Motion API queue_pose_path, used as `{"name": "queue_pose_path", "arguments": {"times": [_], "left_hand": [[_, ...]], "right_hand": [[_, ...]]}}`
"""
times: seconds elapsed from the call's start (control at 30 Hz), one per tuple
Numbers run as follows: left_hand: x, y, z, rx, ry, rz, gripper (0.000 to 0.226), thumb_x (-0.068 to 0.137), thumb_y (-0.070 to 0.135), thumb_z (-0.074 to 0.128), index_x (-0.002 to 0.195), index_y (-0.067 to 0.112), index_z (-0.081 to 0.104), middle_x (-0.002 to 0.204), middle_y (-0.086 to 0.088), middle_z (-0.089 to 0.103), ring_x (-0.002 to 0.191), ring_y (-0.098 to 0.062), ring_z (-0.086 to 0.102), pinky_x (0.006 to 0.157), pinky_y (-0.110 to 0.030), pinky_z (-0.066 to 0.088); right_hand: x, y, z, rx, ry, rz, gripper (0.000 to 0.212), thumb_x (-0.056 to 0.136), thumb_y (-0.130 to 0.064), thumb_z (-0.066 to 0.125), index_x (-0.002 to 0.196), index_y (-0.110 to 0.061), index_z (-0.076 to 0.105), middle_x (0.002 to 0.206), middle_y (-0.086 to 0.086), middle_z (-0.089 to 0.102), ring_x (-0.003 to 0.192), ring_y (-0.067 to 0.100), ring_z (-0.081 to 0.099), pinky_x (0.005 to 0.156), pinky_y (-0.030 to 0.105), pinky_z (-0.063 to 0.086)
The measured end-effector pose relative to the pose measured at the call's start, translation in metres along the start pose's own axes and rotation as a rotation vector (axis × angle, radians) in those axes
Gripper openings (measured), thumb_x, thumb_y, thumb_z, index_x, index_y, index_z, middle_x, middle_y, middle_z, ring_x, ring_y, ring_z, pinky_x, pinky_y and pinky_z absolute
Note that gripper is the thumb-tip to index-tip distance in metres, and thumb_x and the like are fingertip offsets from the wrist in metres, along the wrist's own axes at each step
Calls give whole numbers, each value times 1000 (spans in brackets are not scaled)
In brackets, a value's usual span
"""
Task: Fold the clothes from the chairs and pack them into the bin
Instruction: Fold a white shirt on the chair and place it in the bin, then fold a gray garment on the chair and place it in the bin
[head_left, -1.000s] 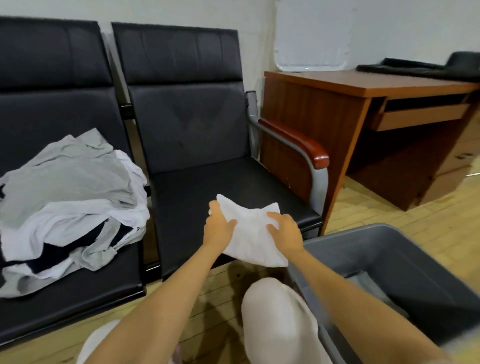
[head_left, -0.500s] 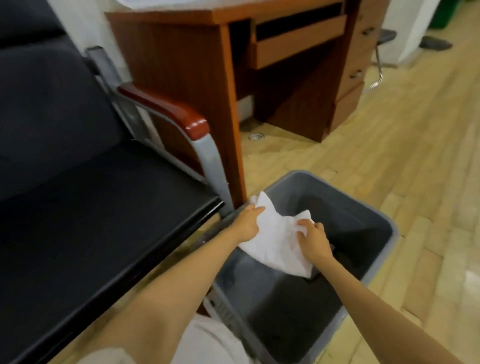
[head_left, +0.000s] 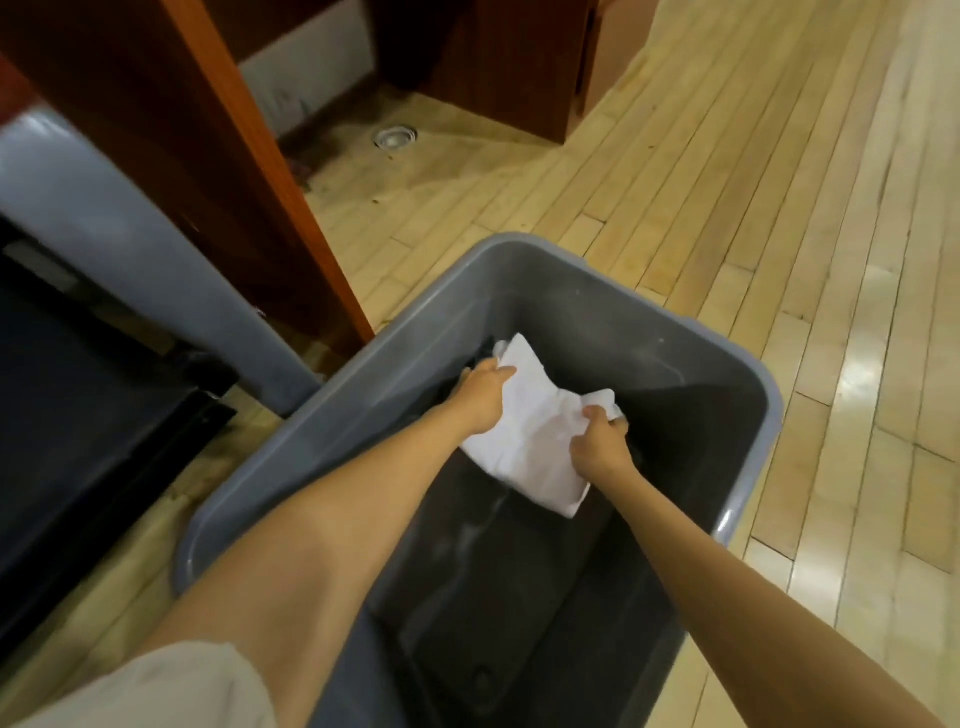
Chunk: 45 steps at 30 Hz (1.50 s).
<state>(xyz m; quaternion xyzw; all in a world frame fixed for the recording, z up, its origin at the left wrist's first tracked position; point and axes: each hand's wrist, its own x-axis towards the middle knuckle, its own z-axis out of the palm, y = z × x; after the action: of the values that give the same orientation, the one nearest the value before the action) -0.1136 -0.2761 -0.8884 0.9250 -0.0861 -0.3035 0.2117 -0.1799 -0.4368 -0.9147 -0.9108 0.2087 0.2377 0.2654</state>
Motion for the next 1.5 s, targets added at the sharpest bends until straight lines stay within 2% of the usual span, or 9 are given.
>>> {"name": "queue_pose_path", "arguments": {"times": [0.13,0.33,0.57,0.67,0.77,0.87,0.97,1.2,1.5], "left_hand": [[-6,-4,8,93,-45,-67,71,96,1,41,153,30,13,160,1,-10,146,-32,-2,116,-49,20],[-61,-3,3,202,-90,-83,48,98,10,43,145,20,38,149,-10,32,133,-33,35,107,-42,36],[-188,0,-52,216,-17,-101,38,95,18,49,132,13,52,134,-12,52,118,-30,51,97,-38,44],[-256,-10,-80,257,91,-125,40,93,19,51,132,14,49,131,-13,54,116,-31,53,94,-42,47],[-334,-28,-110,368,326,-182,39,96,23,47,134,16,46,132,-12,50,120,-32,49,88,-41,44],[-422,-62,-132,491,554,-323,40,96,29,49,133,16,48,131,-10,51,121,-30,46,93,-42,40],[-505,-104,-139,458,675,-474,41,96,29,50,136,18,47,134,-7,50,123,-29,44,98,-41,38],[-656,-207,-122,295,826,-810,41,96,30,50,135,19,48,133,-8,48,123,-29,43,97,-41,39],[-765,-333,-79,10,954,-1158,49,95,27,51,140,11,39,144,-13,34,132,-32,31,103,-41,34]], "right_hand": [[-2,-2,1,-104,-155,105,62,101,-20,38,153,-16,3,158,17,-6,140,40,20,107,44,31],[-39,-23,-6,-299,-123,-97,49,99,-22,41,145,-12,27,149,14,27,136,35,29,107,47,32],[-123,-86,-34,-493,-4,-477,40,98,-20,43,137,-11,43,138,12,44,127,33,41,104,44,37],[-176,-129,-49,-508,63,-729,36,99,-17,42,134,-11,48,136,13,47,124,34,45,101,44,38],[-237,-176,-54,-531,181,-1008,34,97,-16,44,129,-12,53,129,12,52,120,33,48,95,40,39],[-308,-224,-46,-467,236,-1312,32,94,-15,51,124,-9,59,121,13,58,115,34,52,95,42,41],[-377,-269,-23,-444,236,-1566,33,93,-16,55,125,-8,59,124,11,59,119,30,51,101,38,38],[-502,-363,65,-538,87,-1851,41,98,-24,49,139,-17,45,140,1,47,132,19,38,108,31,31],[-593,-456,199,-583,-280,-1885,42,98,-20,49,140,-15,43,139,7,44,126,27,43,99,39,41]]}}
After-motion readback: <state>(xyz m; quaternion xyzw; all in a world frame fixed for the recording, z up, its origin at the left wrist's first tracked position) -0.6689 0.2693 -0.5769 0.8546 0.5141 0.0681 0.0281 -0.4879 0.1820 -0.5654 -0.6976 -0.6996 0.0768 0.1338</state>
